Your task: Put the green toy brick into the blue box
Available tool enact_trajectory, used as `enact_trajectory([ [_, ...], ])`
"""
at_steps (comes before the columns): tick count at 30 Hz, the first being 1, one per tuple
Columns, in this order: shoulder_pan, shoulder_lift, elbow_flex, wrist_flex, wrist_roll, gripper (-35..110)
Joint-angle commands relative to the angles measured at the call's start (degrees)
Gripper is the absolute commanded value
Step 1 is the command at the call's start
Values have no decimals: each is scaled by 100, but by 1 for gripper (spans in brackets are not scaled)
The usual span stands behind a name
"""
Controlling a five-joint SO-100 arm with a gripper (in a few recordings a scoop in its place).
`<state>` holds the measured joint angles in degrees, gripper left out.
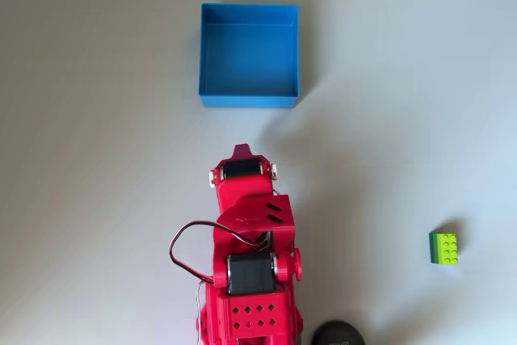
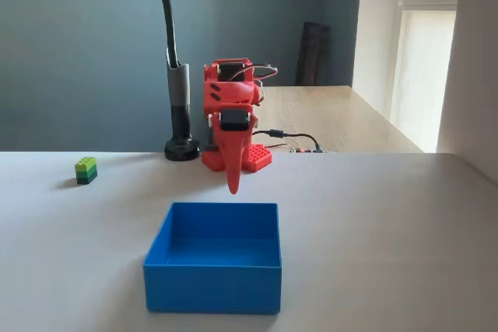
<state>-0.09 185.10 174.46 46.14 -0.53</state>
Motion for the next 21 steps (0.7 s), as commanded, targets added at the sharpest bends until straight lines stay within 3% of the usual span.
enact_trajectory([
  [1, 229, -510, -659, -79, 167, 0],
  [11, 1204, -3103, -2048, -18, 554, 0],
  [21, 2689, -5203, -3762, 1134, 1046, 0],
])
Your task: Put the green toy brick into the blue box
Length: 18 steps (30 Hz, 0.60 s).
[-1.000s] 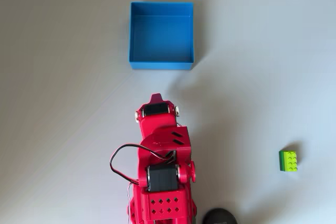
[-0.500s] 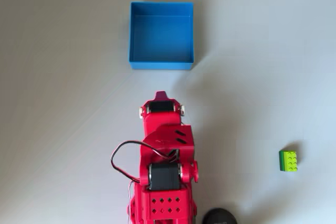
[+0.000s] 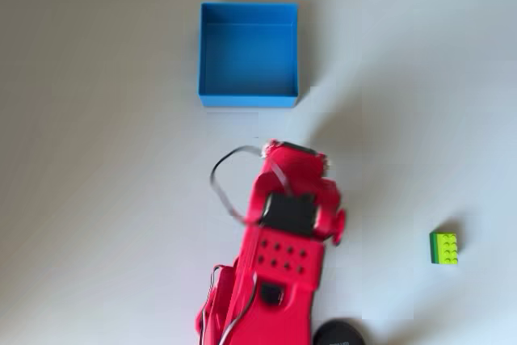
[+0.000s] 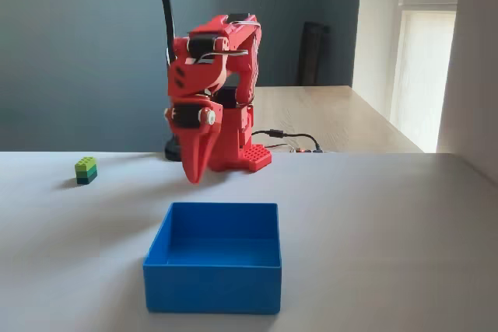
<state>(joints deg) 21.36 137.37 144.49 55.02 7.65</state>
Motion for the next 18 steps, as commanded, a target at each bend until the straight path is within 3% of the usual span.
enact_trajectory([
  [1, 703, -580, -888, 255, 272, 0],
  [18, 3419, -1854, -1960, 246, 193, 0],
])
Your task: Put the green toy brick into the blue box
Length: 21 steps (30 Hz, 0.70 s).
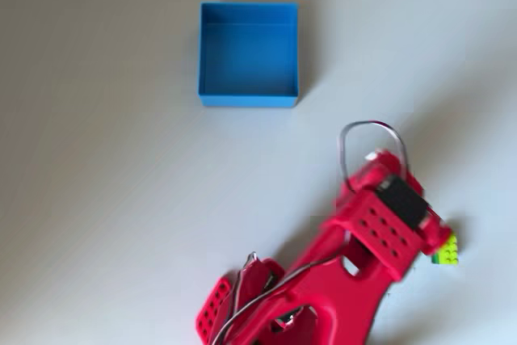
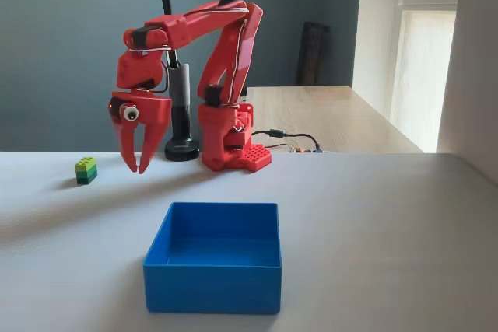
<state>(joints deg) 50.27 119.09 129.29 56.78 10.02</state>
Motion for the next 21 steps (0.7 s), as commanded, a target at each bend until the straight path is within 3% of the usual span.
enact_trajectory([
  [1, 668, -70, -475, 70, -79, 0],
  [18, 2619, -659, -1213, -325, -809, 1],
  [21, 2733, -791, -1230, -457, -1055, 12],
])
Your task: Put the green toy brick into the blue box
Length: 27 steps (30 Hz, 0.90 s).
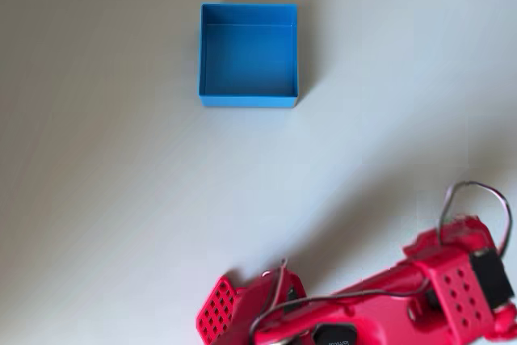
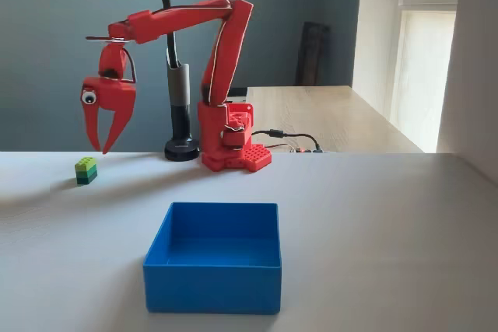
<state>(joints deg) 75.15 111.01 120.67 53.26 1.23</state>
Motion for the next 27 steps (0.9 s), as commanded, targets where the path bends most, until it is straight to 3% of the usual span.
enact_trajectory([
  [1, 255, -26, -396, -123, -176, 14],
  [11, 237, -360, -387, -158, -264, 32],
  [27, 299, -949, -299, -527, -255, 22],
])
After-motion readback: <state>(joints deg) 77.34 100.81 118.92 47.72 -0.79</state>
